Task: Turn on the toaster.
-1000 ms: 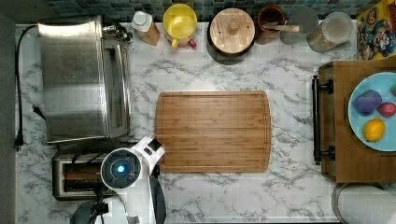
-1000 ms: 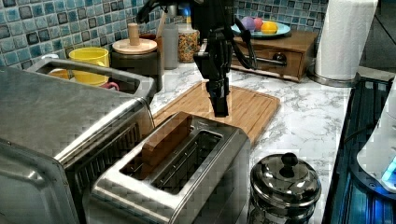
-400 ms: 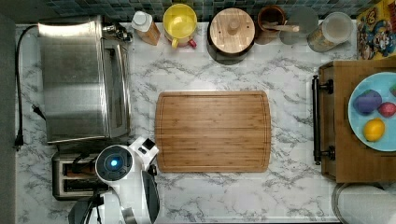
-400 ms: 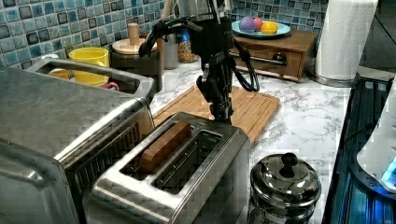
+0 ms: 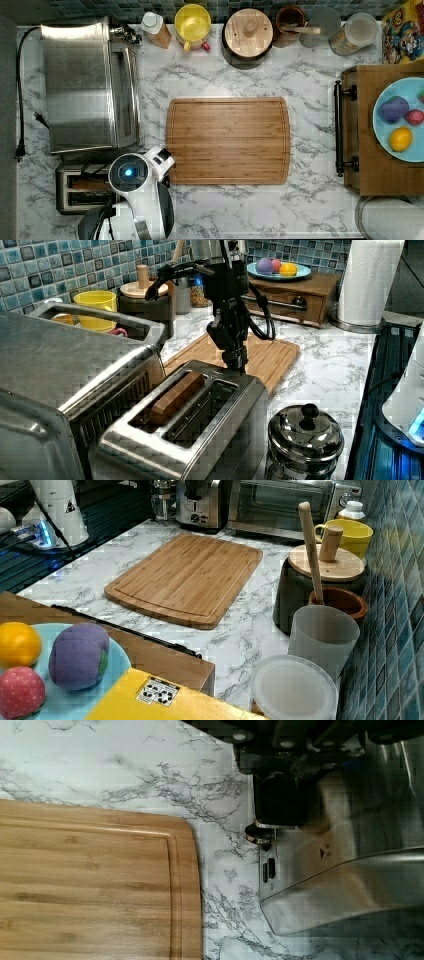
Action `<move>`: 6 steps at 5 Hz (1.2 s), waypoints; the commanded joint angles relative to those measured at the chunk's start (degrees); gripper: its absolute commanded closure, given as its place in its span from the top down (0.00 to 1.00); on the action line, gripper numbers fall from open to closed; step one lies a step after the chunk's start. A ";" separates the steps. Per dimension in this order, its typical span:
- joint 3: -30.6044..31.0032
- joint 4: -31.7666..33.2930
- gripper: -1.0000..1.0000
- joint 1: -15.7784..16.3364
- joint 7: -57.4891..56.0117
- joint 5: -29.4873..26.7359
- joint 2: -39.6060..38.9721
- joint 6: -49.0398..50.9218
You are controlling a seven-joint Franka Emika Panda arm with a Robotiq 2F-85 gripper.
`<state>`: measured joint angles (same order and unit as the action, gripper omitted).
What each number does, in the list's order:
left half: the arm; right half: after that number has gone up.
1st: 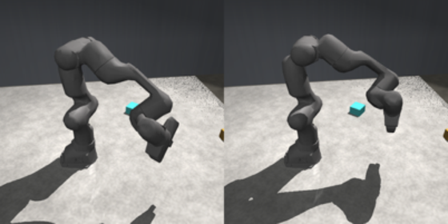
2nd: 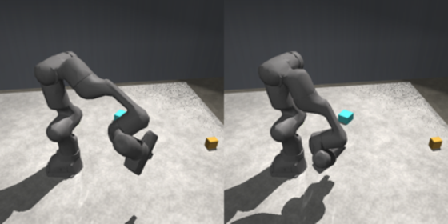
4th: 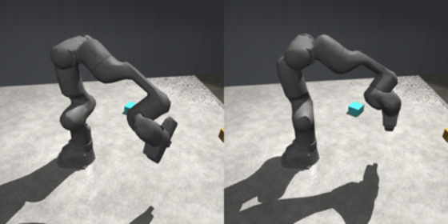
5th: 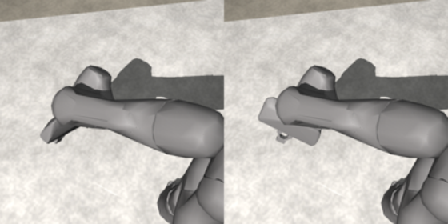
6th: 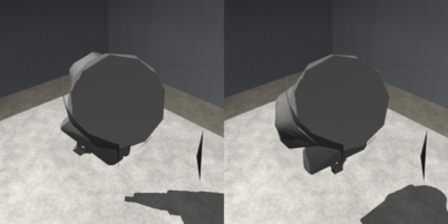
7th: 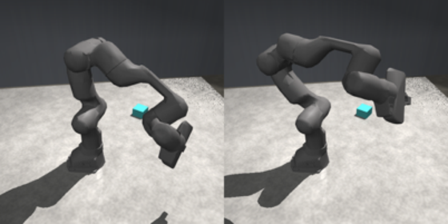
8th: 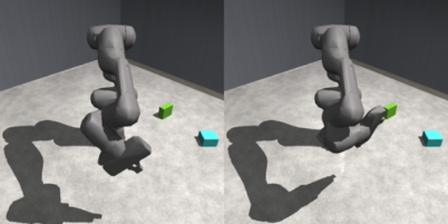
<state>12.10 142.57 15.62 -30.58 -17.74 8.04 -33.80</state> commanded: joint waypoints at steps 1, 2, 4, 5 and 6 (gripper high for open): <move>-1.28 3.61 0.00 -1.03 1.82 -3.69 -10.89 -8.67; -0.84 5.39 0.00 -0.51 4.51 -2.00 -16.09 -11.57; -2.63 5.78 0.00 -0.91 1.79 -5.15 -12.38 -9.13; -2.16 5.78 0.00 -1.38 1.82 -5.10 -12.38 -9.15; -2.05 5.78 0.00 -1.51 1.84 -5.09 -12.39 -9.14</move>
